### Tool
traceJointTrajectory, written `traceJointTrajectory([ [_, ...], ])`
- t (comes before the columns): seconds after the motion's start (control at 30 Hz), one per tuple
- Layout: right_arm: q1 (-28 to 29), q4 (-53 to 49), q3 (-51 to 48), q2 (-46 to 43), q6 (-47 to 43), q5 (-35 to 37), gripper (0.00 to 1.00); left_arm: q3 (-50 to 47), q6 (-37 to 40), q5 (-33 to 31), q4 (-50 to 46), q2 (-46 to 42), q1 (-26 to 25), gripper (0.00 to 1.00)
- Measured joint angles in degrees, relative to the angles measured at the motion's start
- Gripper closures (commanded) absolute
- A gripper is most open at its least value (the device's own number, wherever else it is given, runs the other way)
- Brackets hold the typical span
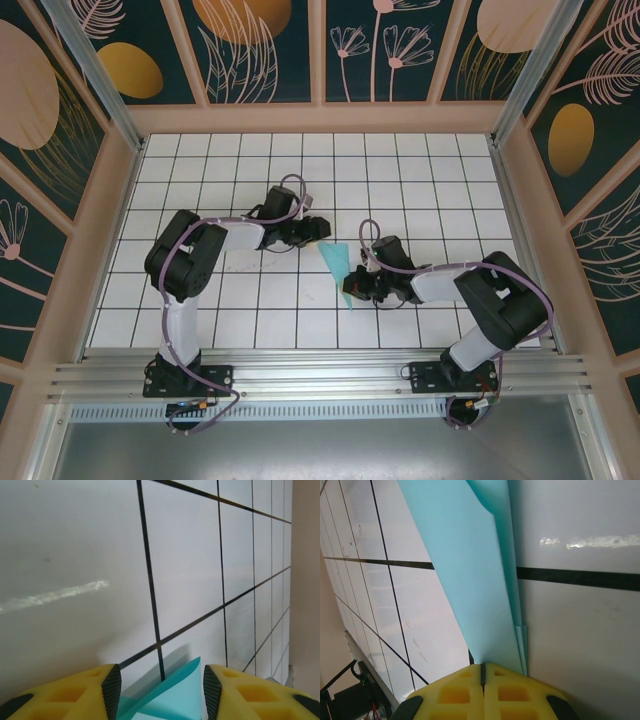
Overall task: Fold a paper plane with a square sheet of paper (pick it up from the middle)
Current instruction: Fold the wing for the fifth time at the center of the table.
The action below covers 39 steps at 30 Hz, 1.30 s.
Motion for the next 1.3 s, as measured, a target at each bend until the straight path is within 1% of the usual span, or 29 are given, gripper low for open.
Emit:
traceJointTrajectory([
  [0.1,0.00,-0.37,0.20,-0.04,0.00,0.00,0.96,0.07,0.85,-1.86,-2.64,-1.31,0.70,0.46],
  [0.27,0.07,-2.01,0.85,-0.57,0.00,0.70,0.94,-0.79,1.01,-3.69,-5.40,-5.55,1.31,0.45],
  [0.4,0.07,-4.85,1.25,-2.16,-0.02,2.32,0.90,-1.92,0.92,-7.45,-8.57,-10.08,0.48,0.41],
  [0.57,0.07,-7.08,1.66,-6.54,-0.09,3.32,0.81,-4.00,0.46,-12.48,-11.39,-14.32,-2.95,0.39],
  [0.7,0.07,-8.02,2.73,-13.09,-0.61,4.48,0.74,-4.37,-0.55,-15.08,-12.68,-14.95,-6.88,0.37],
  [0.8,-0.42,-9.51,3.10,-18.67,-1.44,6.99,0.71,-4.39,-1.62,-16.68,-13.20,-14.95,-9.25,0.33],
  [0.87,-1.22,-10.75,3.06,-21.68,-1.55,9.18,0.67,-4.39,-2.38,-17.88,-13.77,-14.95,-10.19,0.30],
  [0.93,-2.32,-11.67,2.58,-24.11,-1.51,11.89,0.66,-4.35,-3.19,-19.63,-14.80,-14.95,-10.88,0.29],
  [1.0,-3.85,-12.02,1.29,-25.53,-1.33,13.38,0.63,-4.09,-3.85,-21.66,-16.39,-14.95,-11.65,0.27],
  [1.13,-6.62,-12.74,-1.75,-25.64,-0.59,15.56,0.61,-1.05,-5.35,-25.92,-20.90,-14.05,-13.97,0.23],
  [1.23,-6.91,-13.51,-2.49,-24.83,0.00,16.41,0.58,2.16,-6.73,-28.74,-23.32,-12.81,-16.28,0.19],
  [1.3,-6.91,-13.53,-2.56,-24.55,0.02,17.14,0.58,3.82,-7.82,-30.34,-24.37,-12.15,-17.66,0.17],
])
